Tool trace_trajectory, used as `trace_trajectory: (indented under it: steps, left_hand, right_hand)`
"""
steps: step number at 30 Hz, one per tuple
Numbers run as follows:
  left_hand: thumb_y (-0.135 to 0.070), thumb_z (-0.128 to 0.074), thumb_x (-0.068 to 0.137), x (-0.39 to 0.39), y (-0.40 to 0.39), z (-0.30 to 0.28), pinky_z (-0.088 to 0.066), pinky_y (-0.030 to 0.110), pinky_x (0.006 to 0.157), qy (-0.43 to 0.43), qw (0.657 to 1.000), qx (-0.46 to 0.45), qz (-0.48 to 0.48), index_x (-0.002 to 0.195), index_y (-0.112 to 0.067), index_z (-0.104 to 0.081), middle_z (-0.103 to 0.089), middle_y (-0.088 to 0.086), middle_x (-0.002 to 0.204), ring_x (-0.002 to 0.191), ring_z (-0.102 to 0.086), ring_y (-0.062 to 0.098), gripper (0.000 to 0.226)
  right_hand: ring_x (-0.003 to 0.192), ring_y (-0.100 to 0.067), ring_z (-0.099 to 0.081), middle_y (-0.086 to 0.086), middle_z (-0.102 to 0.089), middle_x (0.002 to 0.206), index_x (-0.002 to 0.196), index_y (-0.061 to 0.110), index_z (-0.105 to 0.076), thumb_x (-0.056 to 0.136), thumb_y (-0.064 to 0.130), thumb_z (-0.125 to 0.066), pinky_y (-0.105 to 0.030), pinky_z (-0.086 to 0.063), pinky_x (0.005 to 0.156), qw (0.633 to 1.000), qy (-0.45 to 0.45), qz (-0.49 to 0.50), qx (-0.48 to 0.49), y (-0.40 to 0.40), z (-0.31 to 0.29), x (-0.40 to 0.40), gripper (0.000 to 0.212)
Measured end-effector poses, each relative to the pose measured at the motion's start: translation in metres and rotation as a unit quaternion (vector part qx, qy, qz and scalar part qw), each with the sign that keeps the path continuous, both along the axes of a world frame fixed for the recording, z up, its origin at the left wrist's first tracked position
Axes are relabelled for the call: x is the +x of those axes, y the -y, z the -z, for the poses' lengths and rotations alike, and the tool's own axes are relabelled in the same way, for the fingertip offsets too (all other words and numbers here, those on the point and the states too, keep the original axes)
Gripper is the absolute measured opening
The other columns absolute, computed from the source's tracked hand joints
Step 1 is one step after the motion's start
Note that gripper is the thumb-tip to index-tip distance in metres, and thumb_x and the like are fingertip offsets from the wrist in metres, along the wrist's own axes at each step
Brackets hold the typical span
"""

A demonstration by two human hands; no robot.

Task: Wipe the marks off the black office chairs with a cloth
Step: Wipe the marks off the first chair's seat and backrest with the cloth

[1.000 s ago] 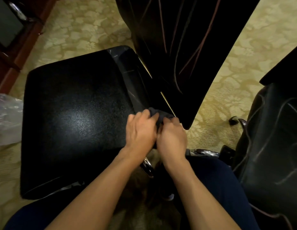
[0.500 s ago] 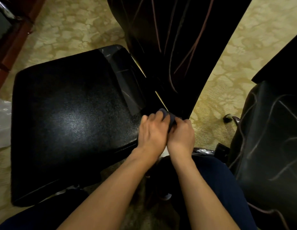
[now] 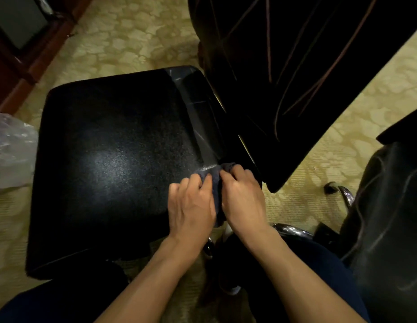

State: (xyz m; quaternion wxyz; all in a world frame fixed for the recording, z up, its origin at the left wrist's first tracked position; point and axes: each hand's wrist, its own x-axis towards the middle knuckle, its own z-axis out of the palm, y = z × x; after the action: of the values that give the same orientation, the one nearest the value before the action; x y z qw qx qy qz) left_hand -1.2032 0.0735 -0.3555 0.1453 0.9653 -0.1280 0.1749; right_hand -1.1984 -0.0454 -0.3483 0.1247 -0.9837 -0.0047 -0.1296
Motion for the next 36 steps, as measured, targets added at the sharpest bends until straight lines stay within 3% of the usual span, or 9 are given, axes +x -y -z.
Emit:
trace_trajectory:
  steps: [5,10,13,17,21,24,29,33,36]
  left_hand:
    - [-0.015,-0.058,0.087,0.057,0.003,-0.001,-0.041,0.040,0.065,-0.004,0.999,0.020,-0.027,0.094,-0.012,-0.073,-0.062,0.009,0.081,0.072,-0.059,0.032,0.017]
    - [-0.018,-0.058,0.092,0.074,0.004,-0.006,-0.041,0.042,0.076,-0.071,0.996,0.038,-0.026,0.110,-0.015,-0.070,-0.064,0.009,0.097,0.086,-0.061,0.032,0.023]
    - [-0.022,-0.048,0.098,0.074,0.016,-0.015,-0.038,0.041,0.085,-0.135,0.990,0.017,-0.021,0.122,-0.019,-0.062,-0.061,0.006,0.112,0.103,-0.059,0.029,0.028]
    - [-0.016,-0.046,0.096,0.104,0.045,-0.029,-0.035,0.039,0.096,-0.215,0.976,-0.010,-0.018,0.129,-0.017,-0.055,-0.055,0.008,0.128,0.118,-0.054,0.030,0.034]
    - [-0.013,-0.048,0.094,0.123,0.051,-0.029,-0.034,0.037,0.098,-0.219,0.975,0.040,-0.019,0.130,-0.018,-0.055,-0.054,0.007,0.128,0.118,-0.054,0.027,0.037]
    - [-0.013,-0.049,0.094,0.126,0.048,-0.030,-0.034,0.038,0.096,-0.205,0.978,0.044,-0.015,0.130,-0.019,-0.056,-0.055,0.006,0.128,0.117,-0.054,0.026,0.036]
    - [-0.018,-0.049,0.095,0.113,0.029,-0.025,-0.033,0.038,0.096,-0.196,0.980,0.019,0.023,0.130,-0.019,-0.056,-0.055,0.008,0.130,0.116,-0.052,0.029,0.035]
    - [-0.026,-0.043,0.096,0.095,-0.010,-0.030,-0.033,0.037,0.095,-0.210,0.973,0.034,0.083,0.135,-0.026,-0.057,-0.057,0.006,0.128,0.117,-0.052,0.029,0.041]
    - [-0.037,-0.032,0.090,0.072,-0.055,-0.017,-0.044,0.041,0.079,-0.116,0.985,0.053,0.116,0.127,-0.022,-0.065,-0.065,0.005,0.104,0.095,-0.060,0.033,0.051]
  right_hand:
    - [0.083,-0.034,-0.058,-0.009,-0.060,0.098,0.100,0.014,-0.068,0.084,0.015,-0.064,-0.037,-0.046,0.064,1.000,-0.002,-0.005,-0.027,0.002,-0.003,0.049,0.016]
    - [0.087,-0.035,-0.059,-0.009,-0.061,0.095,0.095,0.016,-0.069,0.086,0.018,-0.063,-0.039,-0.047,0.069,0.999,-0.004,0.036,-0.033,-0.008,0.000,0.067,0.011]
    - [0.094,-0.036,-0.057,-0.012,-0.058,0.102,0.108,0.017,-0.068,0.090,0.020,-0.055,-0.042,-0.047,0.075,0.998,-0.009,0.018,-0.059,0.008,0.002,0.071,0.022]
    - [0.114,-0.038,-0.046,-0.016,-0.047,0.123,0.123,0.013,-0.056,0.099,0.021,-0.044,-0.044,-0.042,0.093,0.994,-0.095,0.007,-0.058,0.026,-0.006,0.101,0.028]
    - [0.115,-0.036,-0.047,-0.014,-0.050,0.120,0.119,0.011,-0.054,0.100,0.025,-0.041,-0.042,-0.040,0.094,0.994,-0.101,0.026,-0.023,0.026,-0.012,0.118,0.026]
    - [0.114,-0.036,-0.045,-0.014,-0.047,0.125,0.119,0.013,-0.058,0.100,0.020,-0.041,-0.042,-0.043,0.089,0.992,-0.087,0.035,-0.081,0.022,-0.012,0.118,0.026]
    - [0.106,-0.036,-0.057,-0.014,-0.059,0.116,0.113,0.010,-0.063,0.096,0.020,-0.048,-0.041,-0.042,0.082,0.987,-0.048,0.093,-0.121,0.006,-0.013,0.092,0.025]
    - [0.100,-0.034,-0.063,-0.012,-0.059,0.114,0.114,0.009,-0.061,0.094,0.026,-0.049,-0.037,-0.047,0.076,0.991,-0.103,0.076,-0.041,-0.014,-0.030,0.064,0.029]
    - [0.104,-0.030,-0.061,-0.007,-0.056,0.116,0.116,0.014,-0.060,0.096,0.030,-0.046,-0.036,-0.048,0.077,0.992,-0.121,0.040,0.016,-0.037,-0.030,0.038,0.029]
